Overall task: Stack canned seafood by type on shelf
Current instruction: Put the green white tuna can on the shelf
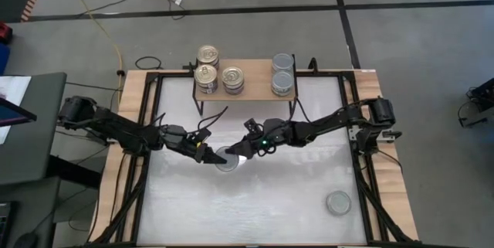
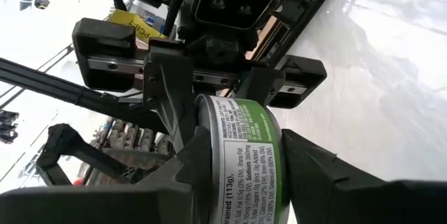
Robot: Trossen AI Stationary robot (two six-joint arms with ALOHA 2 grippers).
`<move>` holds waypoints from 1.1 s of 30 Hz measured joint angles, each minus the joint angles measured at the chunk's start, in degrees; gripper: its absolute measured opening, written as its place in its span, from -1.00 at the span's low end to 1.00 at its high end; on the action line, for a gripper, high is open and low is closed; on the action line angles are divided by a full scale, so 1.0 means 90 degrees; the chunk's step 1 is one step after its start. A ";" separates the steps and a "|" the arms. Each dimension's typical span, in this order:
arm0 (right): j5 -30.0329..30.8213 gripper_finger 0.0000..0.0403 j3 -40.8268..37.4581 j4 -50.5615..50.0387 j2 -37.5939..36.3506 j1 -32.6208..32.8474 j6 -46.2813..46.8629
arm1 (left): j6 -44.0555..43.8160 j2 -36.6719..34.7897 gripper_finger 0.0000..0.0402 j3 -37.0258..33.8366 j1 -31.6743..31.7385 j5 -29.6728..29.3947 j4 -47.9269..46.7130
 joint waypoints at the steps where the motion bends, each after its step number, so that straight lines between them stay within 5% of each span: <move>1: -0.0002 -0.20 0.0000 0.0000 0.0000 0.0000 0.0000 | -0.0001 0.0000 -0.38 0.0000 0.0000 -0.0019 0.0000; 15: -0.0004 -0.20 0.0000 -0.0018 0.0000 0.0003 -0.0061 | -0.0166 0.0000 -0.32 0.0000 0.0000 -0.0283 -0.0065; 28: 0.0027 -0.19 -0.0002 -0.0435 -0.0065 -0.0045 0.0108 | 0.0192 -0.0028 0.22 0.0007 0.0262 -0.0613 -0.0365; 33: 0.0041 -0.19 -0.0007 -0.1427 -0.0580 -0.0151 0.0017 | 0.0831 -0.0482 0.27 0.0009 0.0564 -0.0731 -0.0651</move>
